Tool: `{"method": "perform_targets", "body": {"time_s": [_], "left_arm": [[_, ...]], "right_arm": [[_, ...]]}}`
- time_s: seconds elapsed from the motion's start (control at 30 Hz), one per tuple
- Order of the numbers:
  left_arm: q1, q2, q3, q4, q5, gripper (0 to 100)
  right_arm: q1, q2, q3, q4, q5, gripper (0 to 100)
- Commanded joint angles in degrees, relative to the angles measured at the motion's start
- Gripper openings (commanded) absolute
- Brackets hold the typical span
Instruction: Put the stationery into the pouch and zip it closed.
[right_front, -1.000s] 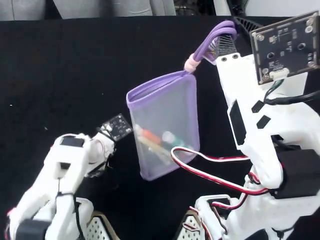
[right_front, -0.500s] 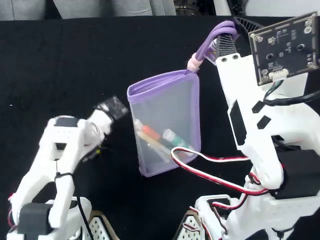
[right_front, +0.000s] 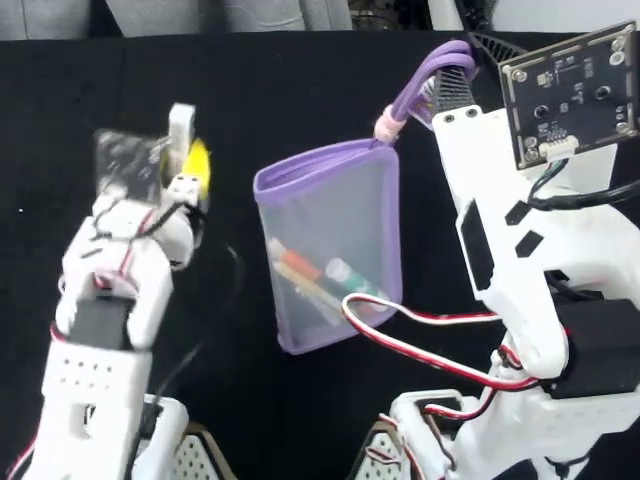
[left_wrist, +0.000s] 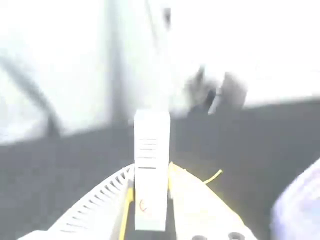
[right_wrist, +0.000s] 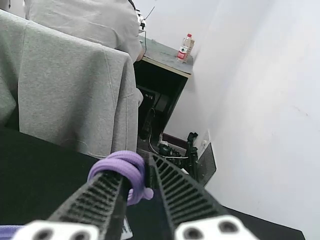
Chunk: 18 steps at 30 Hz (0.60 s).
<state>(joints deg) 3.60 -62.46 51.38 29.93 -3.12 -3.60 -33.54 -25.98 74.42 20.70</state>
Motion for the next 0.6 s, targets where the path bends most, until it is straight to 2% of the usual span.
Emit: {"method": "perform_targets", "body": {"time_s": [0.0, 0.1, 0.2, 0.43, 0.57], "left_arm": [[5.8, -8.8, 5.1, -18.8, 15.5, 3], [8.0, -10.9, 7.8, -28.0, 23.1, 3], [8.9, -11.2, 7.8, -31.1, 28.3, 3], [9.1, -11.2, 7.2, -31.2, 42.9, 3], [16.0, -11.2, 9.9, -28.5, 45.5, 3]], "right_arm": [[-0.3, -1.9, -0.7, 0.4, 0.6, 1.3], [-0.3, -4.0, -0.1, 0.4, 0.6, 1.4], [-0.3, -6.1, 0.0, 0.5, 0.6, 1.4], [-0.3, -8.0, -0.1, 1.1, 0.6, 1.4], [-0.3, -7.8, -0.1, 1.1, 0.6, 1.4]]}}
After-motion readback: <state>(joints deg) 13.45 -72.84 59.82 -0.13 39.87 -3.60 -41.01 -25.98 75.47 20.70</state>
